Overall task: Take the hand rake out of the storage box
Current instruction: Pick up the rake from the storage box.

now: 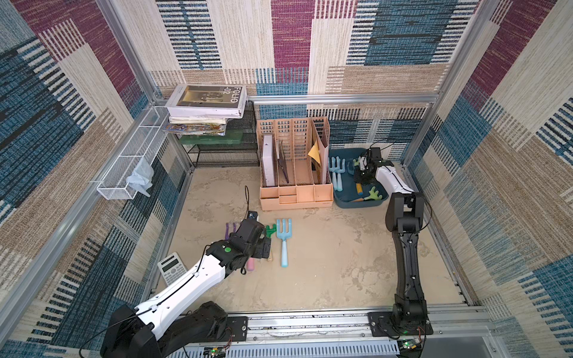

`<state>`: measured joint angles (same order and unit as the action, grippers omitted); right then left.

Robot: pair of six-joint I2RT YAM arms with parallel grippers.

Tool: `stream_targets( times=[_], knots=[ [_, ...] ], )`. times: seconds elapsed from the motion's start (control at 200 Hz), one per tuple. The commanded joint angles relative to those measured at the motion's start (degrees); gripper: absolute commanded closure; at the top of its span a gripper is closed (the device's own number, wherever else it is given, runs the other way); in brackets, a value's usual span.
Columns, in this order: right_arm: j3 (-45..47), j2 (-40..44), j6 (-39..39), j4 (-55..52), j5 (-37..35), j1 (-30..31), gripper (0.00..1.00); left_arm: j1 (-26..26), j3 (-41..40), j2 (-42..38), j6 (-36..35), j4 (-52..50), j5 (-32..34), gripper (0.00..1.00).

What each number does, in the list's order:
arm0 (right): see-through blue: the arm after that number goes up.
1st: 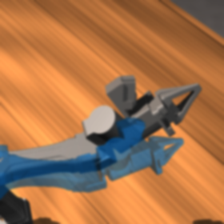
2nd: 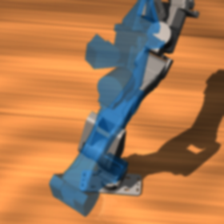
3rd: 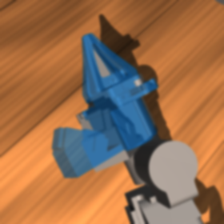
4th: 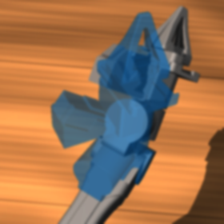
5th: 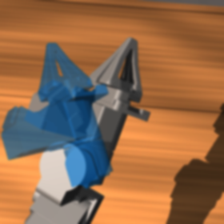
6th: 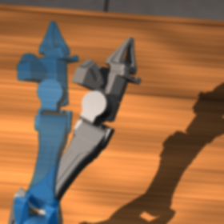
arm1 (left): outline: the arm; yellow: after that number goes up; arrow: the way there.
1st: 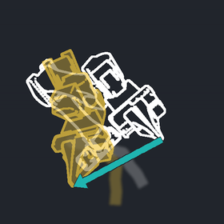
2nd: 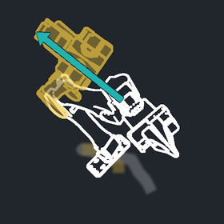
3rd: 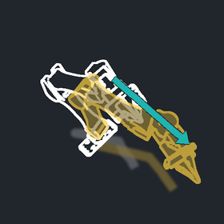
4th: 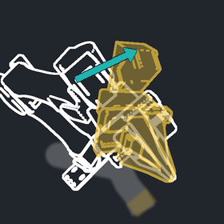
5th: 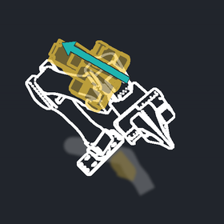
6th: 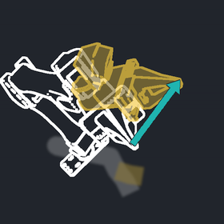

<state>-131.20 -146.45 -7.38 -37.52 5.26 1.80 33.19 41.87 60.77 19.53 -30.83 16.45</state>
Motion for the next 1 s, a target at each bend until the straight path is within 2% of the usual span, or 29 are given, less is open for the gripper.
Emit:
stream_targets(
  times=[0.0,0.155,0.265,0.396,0.451,0.606,0.726,0.851,0.996],
  knots=[
    [0.68,3.37,-0.84,-1.68,0.10,0.67,0.86,-0.26,-0.55,-0.64,0.48,0.91,-0.19,0.01],
    [2.23,9.60,-1.93,-1.22,0.05,1.93,0.90,-0.33,-0.57,-1.09,0.40,0.91,-0.19,0.01],
    [4.19,14.54,-2.92,-1.52,1.46,2.66,0.96,-0.27,-0.58,-1.10,0.48,1.01,-0.19,0.01],
    [8.47,21.74,-8.52,-4.91,-3.73,4.43,1.00,-0.45,-0.70,-1.16,0.66,1.10,-0.44,0.01],
    [15.53,27.63,-10.14,-3.37,-5.51,6.54,1.00,-0.41,-0.77,-1.44,0.62,1.11,-0.98,0.01],
    [51.52,52.05,-18.09,14.85,-8.33,15.02,1.00,-0.41,-1.60,-3.06,0.80,1.68,-1.06,0.01],
    [67.87,66.46,-23.73,20.73,-15.05,23.01,0.98,-0.41,-1.91,-4.05,1.09,1.65,-1.84,0.01],
    [77.99,73.64,-29.10,20.93,-22.27,35.03,0.96,-0.41,-2.47,-5.09,1.34,2.15,-2.63,0.01],
    [86.65,74.05,-35.86,22.70,-24.99,44.87,0.97,-0.41,-3.19,-5.65,1.21,3.73,-4.58,0.01]
  ],
)
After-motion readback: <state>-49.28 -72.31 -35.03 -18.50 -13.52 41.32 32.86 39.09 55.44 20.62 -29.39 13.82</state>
